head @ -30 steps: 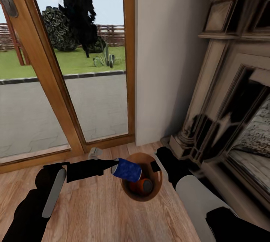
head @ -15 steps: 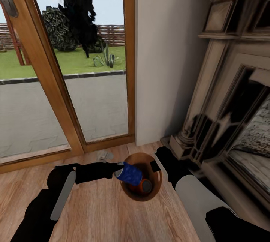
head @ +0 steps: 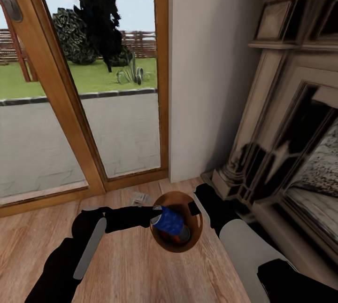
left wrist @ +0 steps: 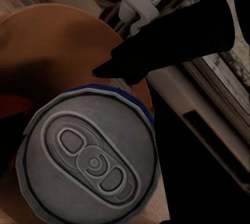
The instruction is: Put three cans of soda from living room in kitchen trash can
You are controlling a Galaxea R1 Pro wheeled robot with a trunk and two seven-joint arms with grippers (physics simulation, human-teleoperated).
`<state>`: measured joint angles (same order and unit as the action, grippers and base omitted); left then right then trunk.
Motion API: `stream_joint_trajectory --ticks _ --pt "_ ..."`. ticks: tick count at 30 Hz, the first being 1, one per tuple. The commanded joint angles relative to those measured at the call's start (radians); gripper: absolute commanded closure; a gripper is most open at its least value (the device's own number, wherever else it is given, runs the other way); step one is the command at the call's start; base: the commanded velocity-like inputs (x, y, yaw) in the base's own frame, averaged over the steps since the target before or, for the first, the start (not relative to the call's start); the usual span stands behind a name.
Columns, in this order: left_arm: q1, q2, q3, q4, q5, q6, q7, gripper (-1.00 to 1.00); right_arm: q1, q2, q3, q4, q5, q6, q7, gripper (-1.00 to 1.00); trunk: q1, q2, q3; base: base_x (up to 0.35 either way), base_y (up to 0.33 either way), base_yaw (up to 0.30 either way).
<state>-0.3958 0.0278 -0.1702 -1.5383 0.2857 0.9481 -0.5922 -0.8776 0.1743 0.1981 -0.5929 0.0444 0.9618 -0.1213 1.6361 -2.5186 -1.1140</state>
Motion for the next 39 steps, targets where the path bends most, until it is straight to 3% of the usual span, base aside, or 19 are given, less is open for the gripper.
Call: stream_joint_trajectory --ticks 1,10,19,25,26,39 --pt "0.000 0.000 0.000 0.002 0.001 -0.003 0.005 1.00 0.000 0.000 0.000 0.000 -0.012 -0.001 0.000 1.00 0.000 0.000 0.000 0.000 0.000 0.000" --pt "-0.001 0.000 -0.016 0.050 0.000 -0.047 0.034 1.00 -0.001 0.000 0.000 0.001 -0.012 -0.001 0.000 1.00 0.000 0.000 0.000 0.000 0.000 0.000" --pt "-0.002 -0.031 -0.045 0.140 -0.001 -0.116 0.056 1.00 0.000 0.000 0.000 0.001 -0.012 -0.002 0.000 1.00 0.000 0.000 0.000 0.000 0.000 0.000" --pt "-0.002 -0.034 -0.053 0.175 -0.002 -0.152 0.064 1.00 0.000 0.000 0.001 0.001 -0.012 -0.003 0.001 1.00 0.000 0.000 0.000 0.000 0.000 0.000" --pt "-0.002 -0.034 -0.053 0.180 -0.002 -0.157 0.067 -1.00 0.000 0.000 0.001 0.001 -0.012 -0.003 0.001 1.00 0.000 0.000 0.000 0.000 0.000 0.000" --pt "-0.002 -0.034 -0.054 0.205 -0.002 -0.176 0.090 -1.00 0.000 0.000 0.001 0.001 -0.012 -0.003 0.000 1.00 0.000 0.000 0.000 0.000 0.000 0.000"
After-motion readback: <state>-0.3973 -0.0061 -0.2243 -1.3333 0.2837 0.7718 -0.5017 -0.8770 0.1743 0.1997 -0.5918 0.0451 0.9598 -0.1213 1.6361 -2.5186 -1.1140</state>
